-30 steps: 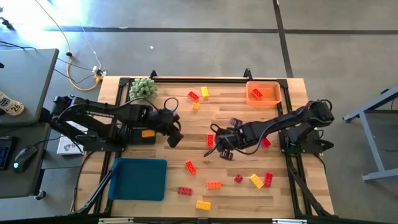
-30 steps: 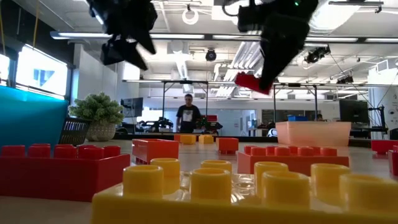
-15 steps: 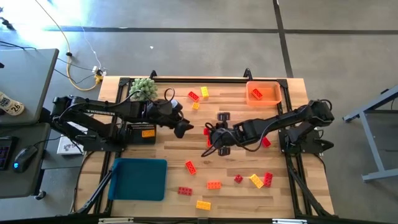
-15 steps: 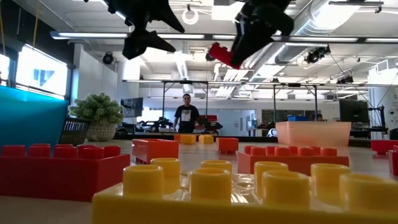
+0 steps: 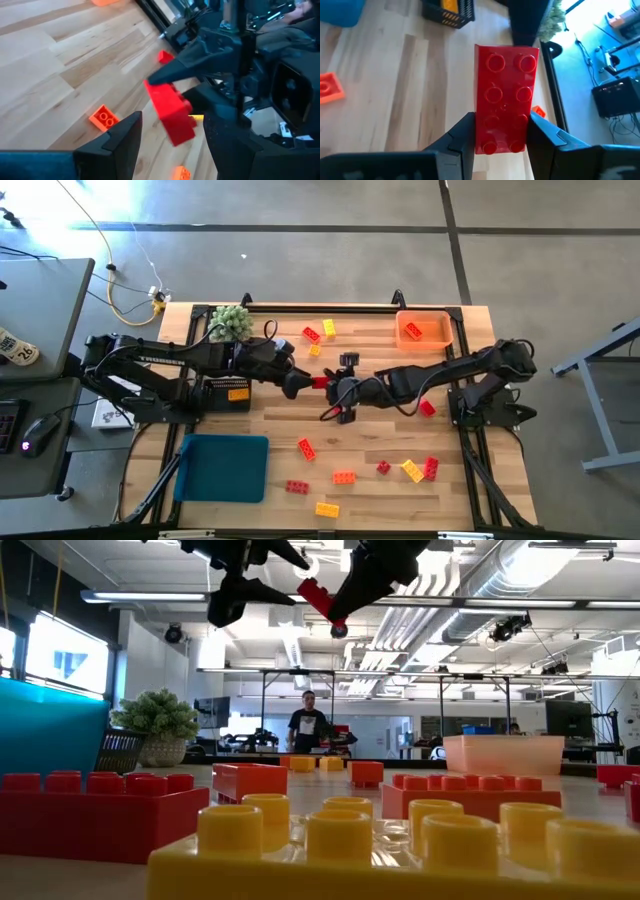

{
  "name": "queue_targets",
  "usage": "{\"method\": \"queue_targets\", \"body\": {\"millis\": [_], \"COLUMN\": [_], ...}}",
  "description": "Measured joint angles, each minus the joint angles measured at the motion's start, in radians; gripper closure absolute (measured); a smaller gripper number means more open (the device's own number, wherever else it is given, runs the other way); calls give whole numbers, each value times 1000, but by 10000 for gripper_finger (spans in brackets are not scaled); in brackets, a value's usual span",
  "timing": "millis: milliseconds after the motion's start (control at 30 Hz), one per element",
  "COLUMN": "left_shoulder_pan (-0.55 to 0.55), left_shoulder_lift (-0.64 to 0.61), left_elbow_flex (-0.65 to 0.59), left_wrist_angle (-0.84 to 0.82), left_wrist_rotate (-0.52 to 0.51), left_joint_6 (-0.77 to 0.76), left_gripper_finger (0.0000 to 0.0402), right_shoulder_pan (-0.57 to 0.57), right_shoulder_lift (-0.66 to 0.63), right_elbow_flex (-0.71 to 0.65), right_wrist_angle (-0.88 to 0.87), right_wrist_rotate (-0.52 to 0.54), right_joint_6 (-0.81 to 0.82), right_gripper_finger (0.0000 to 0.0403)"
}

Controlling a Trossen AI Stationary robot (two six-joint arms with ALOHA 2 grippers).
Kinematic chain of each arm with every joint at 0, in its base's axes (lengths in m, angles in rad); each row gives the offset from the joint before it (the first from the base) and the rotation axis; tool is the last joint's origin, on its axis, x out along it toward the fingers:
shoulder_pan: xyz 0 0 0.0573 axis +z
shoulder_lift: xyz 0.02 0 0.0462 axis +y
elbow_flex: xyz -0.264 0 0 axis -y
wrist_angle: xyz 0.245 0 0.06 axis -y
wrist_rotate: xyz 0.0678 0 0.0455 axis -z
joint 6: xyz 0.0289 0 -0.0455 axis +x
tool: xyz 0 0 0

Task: Sort & place blocks by color
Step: Put the red game piece into the blue bin

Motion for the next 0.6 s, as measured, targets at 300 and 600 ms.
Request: {"method": "queue_targets", "body": {"millis": [300, 600], "left_shoulder_pan": [0, 21], "left_shoulder_lift": [0, 0], "left_elbow_flex": [0, 0], "left_wrist_angle": [0, 4], "left_wrist_rotate": [-20, -34], "left_joint_6": [1, 1], "left_gripper_finger": [200, 200], "right_shoulder_pan": [-33, -33], "right_shoulder_lift": [0, 0], "right_elbow_flex": [0, 0], "right_wrist_angle": [50, 106], "right_wrist_rotate": [3, 5], "right_joint_6": [9, 9], "right_gripper_finger": [291, 291]}}
